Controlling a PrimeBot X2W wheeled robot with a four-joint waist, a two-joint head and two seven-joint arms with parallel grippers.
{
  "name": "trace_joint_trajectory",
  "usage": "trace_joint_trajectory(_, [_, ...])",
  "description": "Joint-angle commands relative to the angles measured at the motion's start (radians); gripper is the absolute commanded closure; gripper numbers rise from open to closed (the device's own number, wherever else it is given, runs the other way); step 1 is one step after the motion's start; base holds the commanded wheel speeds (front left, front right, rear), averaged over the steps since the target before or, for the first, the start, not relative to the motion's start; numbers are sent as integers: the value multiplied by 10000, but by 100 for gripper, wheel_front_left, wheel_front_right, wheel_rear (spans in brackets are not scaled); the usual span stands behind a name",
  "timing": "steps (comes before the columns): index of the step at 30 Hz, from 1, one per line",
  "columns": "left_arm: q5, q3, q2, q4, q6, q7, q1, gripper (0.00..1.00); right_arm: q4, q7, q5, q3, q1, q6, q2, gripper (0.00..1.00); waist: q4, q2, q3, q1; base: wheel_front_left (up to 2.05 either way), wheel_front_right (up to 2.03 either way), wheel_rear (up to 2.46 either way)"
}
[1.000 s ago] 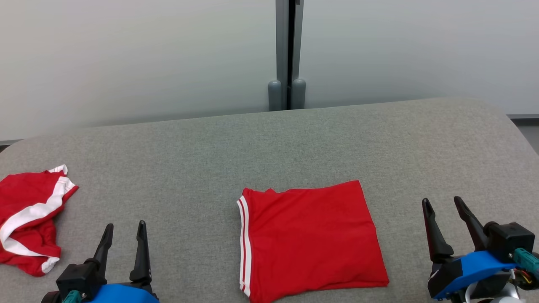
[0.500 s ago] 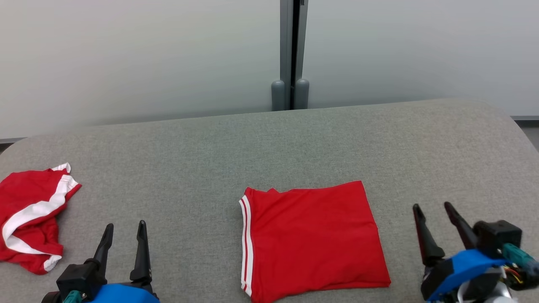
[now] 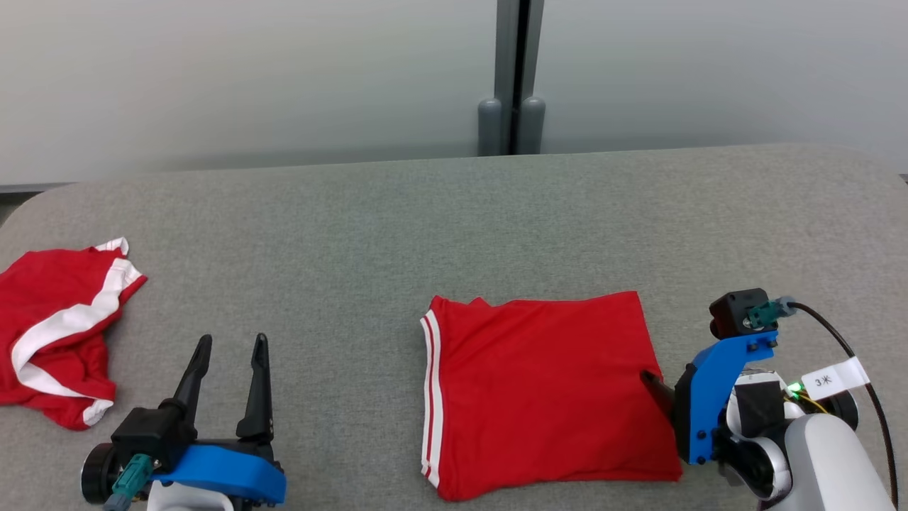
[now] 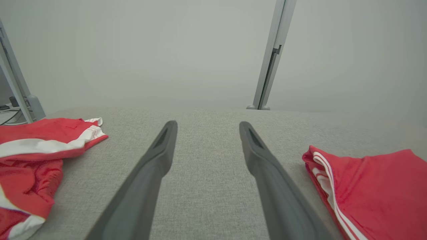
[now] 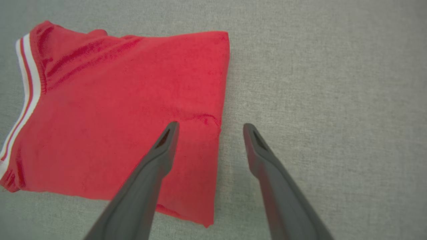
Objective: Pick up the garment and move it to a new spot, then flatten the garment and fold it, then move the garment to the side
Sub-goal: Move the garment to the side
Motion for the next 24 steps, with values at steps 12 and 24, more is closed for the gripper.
trace_joint_trajectory(12, [130, -433, 38, 93, -171, -19, -940, 0, 3266, -219, -126, -1215, -1305, 5, 213, 0, 1082, 0, 964, -1, 0, 0, 0])
trace_joint_trajectory(24, [77, -509, -63, 165, -141, -42, -808, 0, 4217, -1027, 597, 584, -1715, 51, 111, 100, 969, 0, 944, -1, 0, 0, 0])
